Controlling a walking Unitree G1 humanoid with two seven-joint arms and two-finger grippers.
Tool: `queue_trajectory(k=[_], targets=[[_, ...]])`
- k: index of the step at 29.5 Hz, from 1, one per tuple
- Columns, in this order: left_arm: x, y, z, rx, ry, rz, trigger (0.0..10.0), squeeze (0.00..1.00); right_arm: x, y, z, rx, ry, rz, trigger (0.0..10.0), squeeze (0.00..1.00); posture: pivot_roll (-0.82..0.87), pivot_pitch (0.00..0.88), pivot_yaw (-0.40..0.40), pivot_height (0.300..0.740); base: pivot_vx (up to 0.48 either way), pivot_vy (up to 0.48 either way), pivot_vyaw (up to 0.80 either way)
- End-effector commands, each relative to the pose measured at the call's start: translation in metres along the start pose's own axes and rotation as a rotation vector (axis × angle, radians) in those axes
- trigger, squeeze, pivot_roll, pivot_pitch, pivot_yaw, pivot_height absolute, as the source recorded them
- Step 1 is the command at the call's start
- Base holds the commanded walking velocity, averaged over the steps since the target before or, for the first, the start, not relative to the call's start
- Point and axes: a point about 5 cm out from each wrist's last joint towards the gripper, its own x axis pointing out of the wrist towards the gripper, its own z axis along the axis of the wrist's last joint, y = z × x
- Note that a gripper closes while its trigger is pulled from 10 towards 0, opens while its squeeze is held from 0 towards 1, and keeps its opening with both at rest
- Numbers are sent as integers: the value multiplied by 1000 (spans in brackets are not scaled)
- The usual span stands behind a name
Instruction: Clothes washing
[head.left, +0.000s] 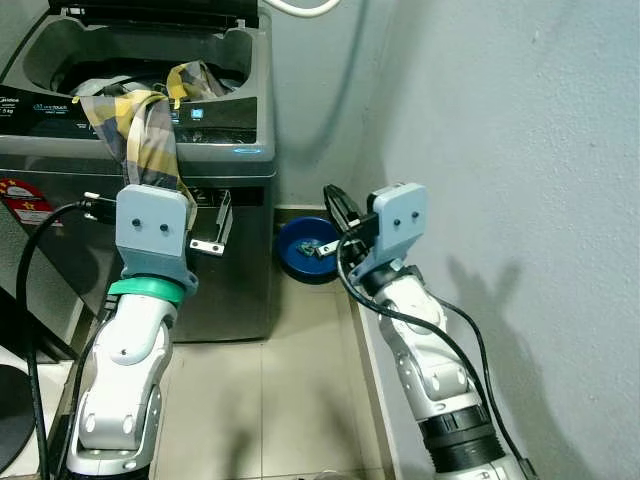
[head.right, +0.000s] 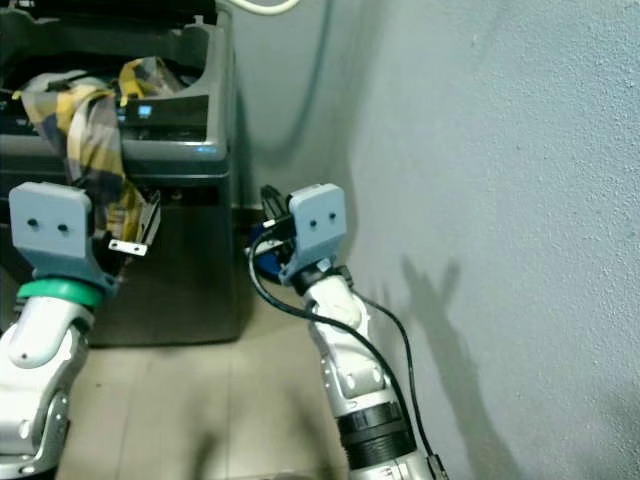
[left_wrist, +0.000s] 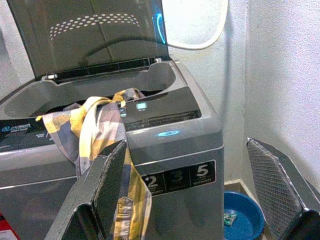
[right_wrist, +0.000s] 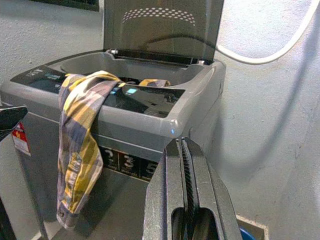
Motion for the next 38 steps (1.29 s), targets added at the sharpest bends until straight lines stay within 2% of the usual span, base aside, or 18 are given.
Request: queue_trajectory(k=[1,2,3,4,5,6,7,9,12,18,25,38], targets=[[-4,-3,-9,12,34,-5,10000,0,0,-1,-3,-2,13,5,10000,0,92,0,-66,728,0,0,0],[-8,-2,-14,18,54,-7,10000,0,0,-1,-5,-10,21,8,10000,0,92,0,-67,728,0,0,0],[-18,-3,-29,23,125,-33,10000,0,-2,-3,-11,-59,43,6,10000,0,96,0,-67,728,0,0,0],[-18,-3,-29,23,125,-33,10000,0,-2,-3,-11,-59,43,6,10000,0,96,0,-67,728,0,0,0],[-23,-3,-37,23,165,-51,10000,0,-3,-5,-14,-90,54,5,10000,0,96,0,-67,728,0,0,0],[-32,-5,-47,40,218,-82,10000,0,-5,-8,-16,-98,67,-9,10000,0,96,0,-65,728,0,0,0],[-32,-5,-47,40,218,-82,10000,0,-5,-8,-16,-98,67,-9,10000,0,96,0,-65,728,0,0,0],[-43,-6,-59,62,282,-115,10000,0,-7,-12,-19,-93,79,-27,10000,0,95,0,-63,728,0,0,0],[-43,-6,-59,59,281,-103,10000,0,-8,-14,-19,-82,80,-34,10000,0,96,0,-63,728,0,0,0],[-31,-5,-45,48,205,-47,10000,0,-5,-10,-17,-51,70,-27,10000,0,98,0,-58,728,0,0,0],[-23,-2,-36,80,146,-19,10000,0,-3,-5,-19,-7,63,-18,10000,0,102,0,-49,728,0,0,0],[-21,-4,-32,83,128,-16,10000,0,-2,-4,-21,-9,72,-6,10000,0,109,0,-47,728,0,0,658]])
